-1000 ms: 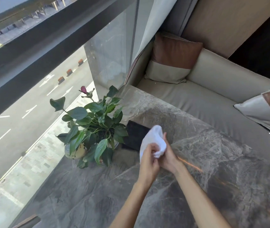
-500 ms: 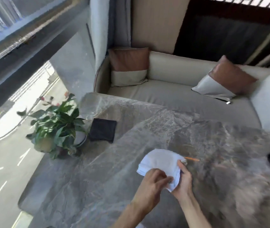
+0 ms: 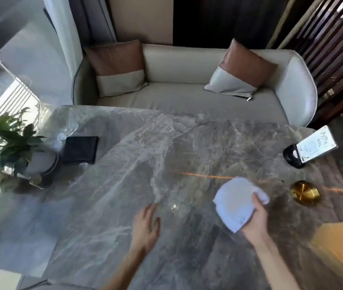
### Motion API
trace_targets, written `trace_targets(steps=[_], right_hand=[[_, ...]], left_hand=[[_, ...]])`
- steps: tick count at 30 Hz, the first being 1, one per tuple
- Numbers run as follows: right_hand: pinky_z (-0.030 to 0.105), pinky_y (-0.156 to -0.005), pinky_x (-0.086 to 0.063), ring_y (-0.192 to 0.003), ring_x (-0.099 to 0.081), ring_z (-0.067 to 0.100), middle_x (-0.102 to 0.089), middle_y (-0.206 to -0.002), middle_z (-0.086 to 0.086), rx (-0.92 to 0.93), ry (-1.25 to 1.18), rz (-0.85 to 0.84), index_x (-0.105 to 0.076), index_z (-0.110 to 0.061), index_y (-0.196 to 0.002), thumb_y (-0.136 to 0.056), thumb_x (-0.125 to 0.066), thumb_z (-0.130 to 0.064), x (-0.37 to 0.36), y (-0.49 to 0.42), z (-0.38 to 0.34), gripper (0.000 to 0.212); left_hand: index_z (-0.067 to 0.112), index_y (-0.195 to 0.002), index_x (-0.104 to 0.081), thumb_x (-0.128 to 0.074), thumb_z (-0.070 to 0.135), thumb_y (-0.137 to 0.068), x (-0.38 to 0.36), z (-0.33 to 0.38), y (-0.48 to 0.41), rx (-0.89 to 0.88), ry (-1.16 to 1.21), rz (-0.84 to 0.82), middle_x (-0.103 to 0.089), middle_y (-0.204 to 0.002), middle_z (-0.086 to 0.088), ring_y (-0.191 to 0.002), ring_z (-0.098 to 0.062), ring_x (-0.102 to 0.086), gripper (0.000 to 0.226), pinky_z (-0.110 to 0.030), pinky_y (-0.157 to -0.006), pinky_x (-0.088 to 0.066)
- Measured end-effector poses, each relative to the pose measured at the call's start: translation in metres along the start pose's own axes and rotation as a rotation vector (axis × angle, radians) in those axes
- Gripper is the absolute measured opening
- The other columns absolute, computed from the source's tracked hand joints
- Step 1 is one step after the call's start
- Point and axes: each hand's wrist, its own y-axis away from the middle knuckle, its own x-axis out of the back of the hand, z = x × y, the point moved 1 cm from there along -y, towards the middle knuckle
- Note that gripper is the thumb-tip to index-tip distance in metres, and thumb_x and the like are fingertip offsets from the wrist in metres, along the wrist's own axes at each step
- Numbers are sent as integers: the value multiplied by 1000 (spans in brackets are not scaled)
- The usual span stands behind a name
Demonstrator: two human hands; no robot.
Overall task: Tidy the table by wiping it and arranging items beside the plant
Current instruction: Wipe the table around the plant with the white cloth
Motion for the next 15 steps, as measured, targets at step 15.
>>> trace_targets(steps=[15], right_hand=[[29,-100,-33,-142,-30,12,-21,-161,-2,415,1169,68,-12,-46,-149,-78,-41,-76,-39,-223,29,82]], left_hand=[[20,-156,1,-16,36,-95,-29,-142,-120,182,-395,202,2,-165,-3,-153,-14,5,66,-39,-126,4]])
